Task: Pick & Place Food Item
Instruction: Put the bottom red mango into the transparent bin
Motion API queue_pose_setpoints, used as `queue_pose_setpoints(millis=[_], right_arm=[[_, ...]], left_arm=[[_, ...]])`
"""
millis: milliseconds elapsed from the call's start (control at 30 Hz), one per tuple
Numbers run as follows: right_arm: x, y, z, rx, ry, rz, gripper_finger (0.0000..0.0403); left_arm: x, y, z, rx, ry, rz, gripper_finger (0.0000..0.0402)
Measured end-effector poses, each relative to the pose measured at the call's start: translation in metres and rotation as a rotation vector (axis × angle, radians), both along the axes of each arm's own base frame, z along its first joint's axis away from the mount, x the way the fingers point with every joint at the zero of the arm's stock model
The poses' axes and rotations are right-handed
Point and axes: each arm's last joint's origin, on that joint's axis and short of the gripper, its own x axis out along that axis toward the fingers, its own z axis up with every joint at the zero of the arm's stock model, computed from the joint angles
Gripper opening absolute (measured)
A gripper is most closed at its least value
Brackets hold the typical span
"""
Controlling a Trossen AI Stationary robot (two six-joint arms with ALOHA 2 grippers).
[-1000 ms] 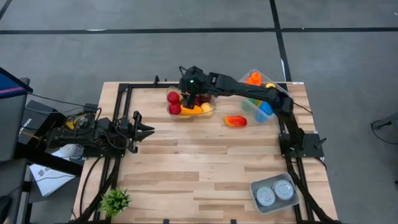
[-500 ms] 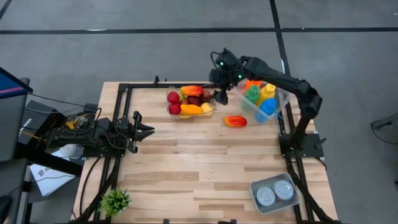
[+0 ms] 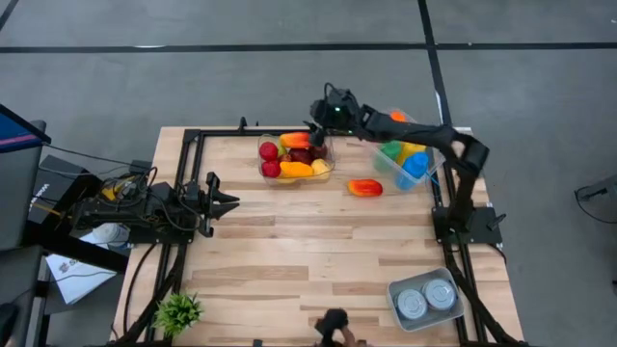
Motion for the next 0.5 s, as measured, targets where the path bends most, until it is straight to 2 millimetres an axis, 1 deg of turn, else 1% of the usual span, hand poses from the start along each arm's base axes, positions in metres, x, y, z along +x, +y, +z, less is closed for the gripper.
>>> queue_pose_setpoints(millis=[133, 233, 267, 400, 500], right_arm=[[0.019, -0.018, -0.022, 0.041, 0.034, -0.019, 0.0255], [0.028, -0.032, -0.036, 0.071, 0.090, -0.043, 0.0255], [0.031, -0.034, -0.039, 0.077, 0.106, -0.048, 0.0255], [0.037, -0.042, -0.037, 0.093, 0.135, -0.058, 0.0255], [0.039, -0.039, -0.042, 0.139, 0.204, -0.033, 0.0255]], left_arm=[[0.000, 0.000, 0.000, 0.000, 0.000, 0.000, 0.0053], [0.000, 0.000, 0.000, 0.000, 0.000, 0.000, 0.0053], [0.000, 0.000, 0.000, 0.000, 0.000, 0.000, 0.0053], [0.000, 0.000, 0.000, 0.000, 0.000, 0.000, 0.0053], [0.000, 0.000, 0.000, 0.000, 0.000, 0.000, 0.0053]])
